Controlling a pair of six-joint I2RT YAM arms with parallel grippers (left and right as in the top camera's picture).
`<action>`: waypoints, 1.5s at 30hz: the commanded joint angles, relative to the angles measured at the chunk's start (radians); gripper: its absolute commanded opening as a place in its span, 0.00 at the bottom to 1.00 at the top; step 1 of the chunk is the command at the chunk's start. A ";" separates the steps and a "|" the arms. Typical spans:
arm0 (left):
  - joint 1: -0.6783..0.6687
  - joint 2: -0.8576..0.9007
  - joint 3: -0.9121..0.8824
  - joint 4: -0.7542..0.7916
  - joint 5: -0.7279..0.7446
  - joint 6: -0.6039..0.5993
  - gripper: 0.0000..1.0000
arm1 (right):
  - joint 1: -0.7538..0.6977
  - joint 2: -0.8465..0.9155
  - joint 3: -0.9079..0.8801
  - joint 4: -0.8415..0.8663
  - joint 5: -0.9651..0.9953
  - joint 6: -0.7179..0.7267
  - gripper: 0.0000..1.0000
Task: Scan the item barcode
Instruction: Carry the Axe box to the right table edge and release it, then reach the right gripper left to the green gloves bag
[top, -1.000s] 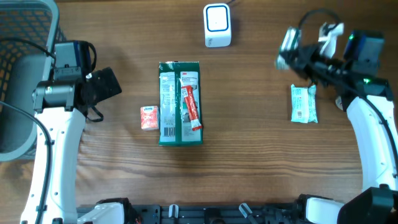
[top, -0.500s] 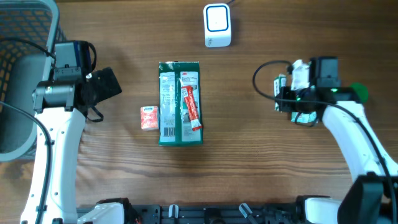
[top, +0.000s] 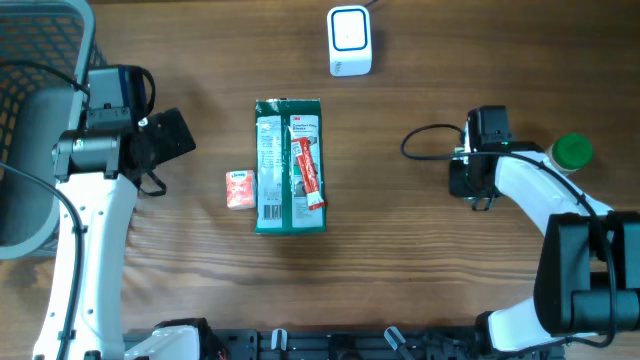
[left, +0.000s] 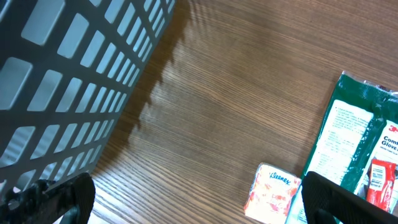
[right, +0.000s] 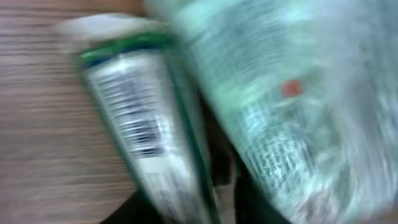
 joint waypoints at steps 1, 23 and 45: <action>0.005 -0.013 0.014 0.002 -0.015 -0.008 1.00 | 0.001 0.018 0.005 -0.007 0.126 0.040 0.63; 0.005 -0.013 0.014 0.002 -0.015 -0.008 1.00 | 0.231 0.006 0.435 -0.241 -0.695 0.071 1.00; 0.005 -0.013 0.014 0.002 -0.015 -0.008 1.00 | 0.690 0.213 0.435 -0.085 -0.283 0.370 0.47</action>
